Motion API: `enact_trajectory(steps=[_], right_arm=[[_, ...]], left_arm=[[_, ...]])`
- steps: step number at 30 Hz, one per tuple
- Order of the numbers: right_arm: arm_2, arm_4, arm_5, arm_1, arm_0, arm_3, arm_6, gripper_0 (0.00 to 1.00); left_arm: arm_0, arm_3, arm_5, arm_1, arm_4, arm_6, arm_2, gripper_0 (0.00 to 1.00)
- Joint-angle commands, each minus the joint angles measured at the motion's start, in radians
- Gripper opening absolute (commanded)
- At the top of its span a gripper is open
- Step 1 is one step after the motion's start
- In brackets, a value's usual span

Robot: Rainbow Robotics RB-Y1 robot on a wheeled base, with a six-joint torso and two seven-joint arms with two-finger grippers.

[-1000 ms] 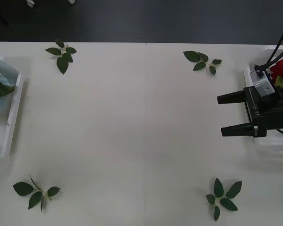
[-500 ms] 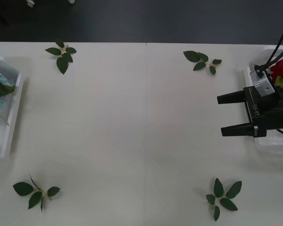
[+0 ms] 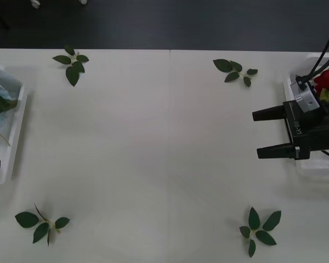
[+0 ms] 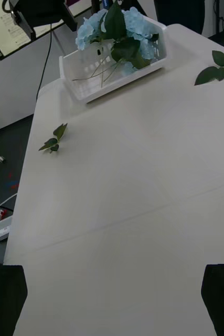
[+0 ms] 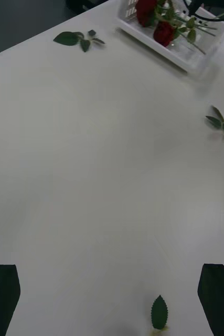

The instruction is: Put the red flowers into the right box and the blue flowers into the left box

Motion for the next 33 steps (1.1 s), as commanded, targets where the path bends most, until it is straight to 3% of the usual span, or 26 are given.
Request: enact_trajectory(steps=[1,6,18,33], right_arm=[[-0.008,-0.011,-0.007,-0.016,-0.012,-0.015,0.030,0.99],[-0.008,-0.011,-0.007,-0.016,-0.012,-0.015,0.030,0.98],[-0.008,-0.011,-0.007,-0.016,-0.012,-0.015,0.030,0.99],[-0.008,-0.011,-0.007,-0.016,-0.012,-0.015,0.030,0.98]], left_arm=[[-0.125,-0.016,0.094,-0.048,-0.030,-0.038,0.003,1.00],[-0.242,-0.016,0.180,-0.142,-0.094,-0.038,-0.021,1.00],[-0.481,-0.016,0.281,-0.202,-0.312,-0.038,-0.144,1.00],[-0.484,-0.017,0.283,-0.234,-0.386,-0.038,-0.167,1.00]])
